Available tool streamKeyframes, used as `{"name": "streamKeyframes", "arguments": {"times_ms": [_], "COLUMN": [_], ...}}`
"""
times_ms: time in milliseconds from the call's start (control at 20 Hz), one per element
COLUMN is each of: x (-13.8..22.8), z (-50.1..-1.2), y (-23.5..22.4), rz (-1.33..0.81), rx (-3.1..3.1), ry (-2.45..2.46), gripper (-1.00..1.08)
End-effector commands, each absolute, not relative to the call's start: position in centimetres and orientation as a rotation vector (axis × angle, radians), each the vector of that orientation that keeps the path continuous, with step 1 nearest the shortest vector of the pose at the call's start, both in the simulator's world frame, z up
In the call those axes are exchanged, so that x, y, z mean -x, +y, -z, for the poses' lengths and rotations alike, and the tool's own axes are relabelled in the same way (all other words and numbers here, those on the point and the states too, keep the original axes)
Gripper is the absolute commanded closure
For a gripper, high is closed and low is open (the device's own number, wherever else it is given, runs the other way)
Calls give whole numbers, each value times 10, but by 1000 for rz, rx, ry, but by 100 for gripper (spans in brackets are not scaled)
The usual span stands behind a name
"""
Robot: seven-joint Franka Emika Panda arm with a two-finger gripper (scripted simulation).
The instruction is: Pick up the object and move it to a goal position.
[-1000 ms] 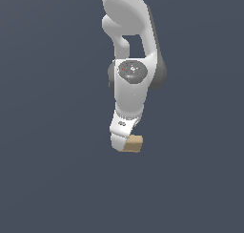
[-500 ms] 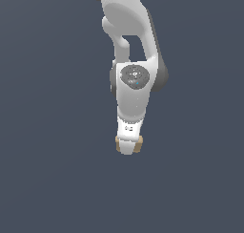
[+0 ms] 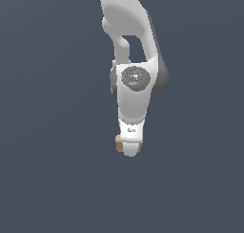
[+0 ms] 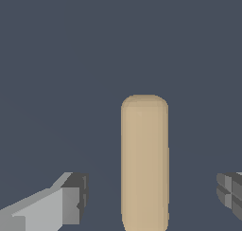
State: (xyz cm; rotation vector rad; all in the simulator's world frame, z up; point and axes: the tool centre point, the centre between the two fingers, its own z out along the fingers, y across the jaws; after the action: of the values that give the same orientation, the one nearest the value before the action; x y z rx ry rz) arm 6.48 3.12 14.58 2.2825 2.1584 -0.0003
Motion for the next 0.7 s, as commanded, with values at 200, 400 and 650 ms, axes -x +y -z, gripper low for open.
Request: {"name": "streamKeyframes", "arguments": {"times_ms": [200,400,650], "x": [-65,-64,-63], "z": [-139,-119,-98], "y": [31,32,31], "rz": [0,0,0], "rx": [-2282,-2279,-2278], "ry": [2159,2162,2164], "gripper": [-92,-92,-92]}}
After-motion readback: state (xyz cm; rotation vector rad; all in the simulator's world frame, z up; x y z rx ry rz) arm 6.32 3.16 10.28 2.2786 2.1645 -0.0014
